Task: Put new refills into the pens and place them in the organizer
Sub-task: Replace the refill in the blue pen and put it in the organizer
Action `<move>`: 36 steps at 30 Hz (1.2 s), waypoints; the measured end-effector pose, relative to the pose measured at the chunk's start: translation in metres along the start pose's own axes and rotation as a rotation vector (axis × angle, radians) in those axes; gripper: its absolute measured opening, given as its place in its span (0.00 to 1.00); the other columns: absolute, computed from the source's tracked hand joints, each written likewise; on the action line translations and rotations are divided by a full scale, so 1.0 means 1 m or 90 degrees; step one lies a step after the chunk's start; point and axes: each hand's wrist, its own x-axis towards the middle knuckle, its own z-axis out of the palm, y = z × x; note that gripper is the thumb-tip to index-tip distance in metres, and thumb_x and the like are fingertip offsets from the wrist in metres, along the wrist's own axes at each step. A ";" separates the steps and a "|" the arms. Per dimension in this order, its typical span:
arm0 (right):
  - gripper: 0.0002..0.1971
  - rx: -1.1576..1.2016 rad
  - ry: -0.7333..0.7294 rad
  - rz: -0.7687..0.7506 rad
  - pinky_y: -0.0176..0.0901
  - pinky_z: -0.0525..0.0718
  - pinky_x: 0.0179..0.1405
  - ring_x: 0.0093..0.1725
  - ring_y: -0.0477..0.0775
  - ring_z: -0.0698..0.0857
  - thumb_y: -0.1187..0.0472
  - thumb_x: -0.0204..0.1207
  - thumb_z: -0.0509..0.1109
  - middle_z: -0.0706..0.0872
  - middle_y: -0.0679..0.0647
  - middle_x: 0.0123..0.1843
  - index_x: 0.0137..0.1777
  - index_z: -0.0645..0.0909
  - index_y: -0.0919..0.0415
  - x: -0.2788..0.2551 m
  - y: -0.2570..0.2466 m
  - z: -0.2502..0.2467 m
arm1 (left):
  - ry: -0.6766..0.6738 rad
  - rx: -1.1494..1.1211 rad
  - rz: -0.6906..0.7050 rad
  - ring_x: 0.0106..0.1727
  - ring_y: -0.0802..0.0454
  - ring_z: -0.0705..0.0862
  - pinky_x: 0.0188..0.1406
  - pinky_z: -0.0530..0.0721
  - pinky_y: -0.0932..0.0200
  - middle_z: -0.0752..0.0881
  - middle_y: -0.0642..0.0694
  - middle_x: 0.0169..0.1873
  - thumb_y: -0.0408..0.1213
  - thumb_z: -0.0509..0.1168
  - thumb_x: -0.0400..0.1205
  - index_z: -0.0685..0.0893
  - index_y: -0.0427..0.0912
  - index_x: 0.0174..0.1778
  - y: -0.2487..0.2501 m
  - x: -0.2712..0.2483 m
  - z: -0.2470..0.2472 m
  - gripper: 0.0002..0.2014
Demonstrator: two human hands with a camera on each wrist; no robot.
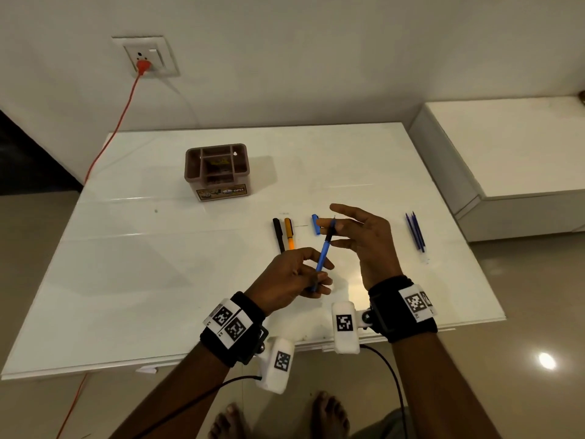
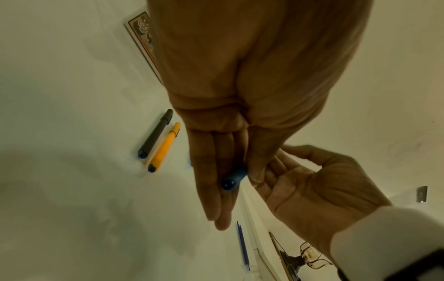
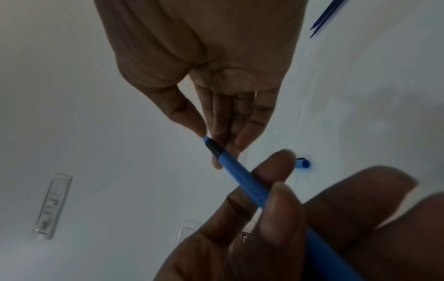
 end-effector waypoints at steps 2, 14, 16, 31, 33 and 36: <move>0.13 -0.015 0.034 0.011 0.44 0.92 0.44 0.49 0.54 0.95 0.63 0.79 0.76 0.96 0.59 0.50 0.62 0.88 0.64 0.000 0.001 0.003 | -0.001 0.005 0.000 0.54 0.34 0.93 0.58 0.92 0.44 0.93 0.30 0.53 0.32 0.67 0.87 0.85 0.40 0.59 0.000 0.000 0.001 0.06; 0.08 -0.061 0.066 0.016 0.42 0.88 0.41 0.45 0.51 0.94 0.59 0.80 0.76 0.96 0.55 0.45 0.53 0.92 0.62 0.001 0.004 0.006 | -0.002 0.005 -0.003 0.54 0.36 0.94 0.58 0.92 0.45 0.92 0.31 0.53 0.32 0.65 0.88 0.85 0.39 0.61 0.000 0.001 0.001 0.07; 0.11 -0.072 0.099 0.001 0.37 0.86 0.34 0.39 0.49 0.93 0.58 0.73 0.83 0.94 0.53 0.38 0.48 0.91 0.66 0.001 0.006 0.007 | -0.003 0.006 -0.002 0.53 0.37 0.94 0.57 0.93 0.45 0.93 0.31 0.53 0.32 0.65 0.88 0.85 0.37 0.61 -0.001 0.001 0.002 0.08; 0.07 -0.083 0.113 -0.023 0.34 0.86 0.32 0.36 0.49 0.92 0.63 0.71 0.84 0.94 0.55 0.37 0.45 0.91 0.65 0.001 0.005 0.007 | -0.007 0.014 -0.010 0.55 0.36 0.93 0.55 0.93 0.46 0.92 0.30 0.54 0.30 0.63 0.89 0.84 0.36 0.63 0.002 -0.001 0.002 0.09; 0.06 -0.060 0.101 -0.026 0.33 0.85 0.33 0.38 0.50 0.93 0.67 0.72 0.82 0.94 0.57 0.39 0.48 0.92 0.67 0.001 0.005 0.004 | -0.007 0.021 -0.021 0.56 0.37 0.93 0.53 0.94 0.46 0.92 0.32 0.55 0.30 0.63 0.89 0.84 0.38 0.62 0.004 -0.001 0.002 0.08; 0.07 -0.064 0.051 -0.022 0.34 0.87 0.38 0.44 0.51 0.94 0.68 0.79 0.76 0.96 0.58 0.45 0.54 0.92 0.65 0.001 0.002 0.003 | -0.006 0.021 -0.024 0.56 0.39 0.93 0.49 0.94 0.45 0.92 0.34 0.56 0.32 0.63 0.89 0.82 0.40 0.67 0.008 -0.002 0.002 0.11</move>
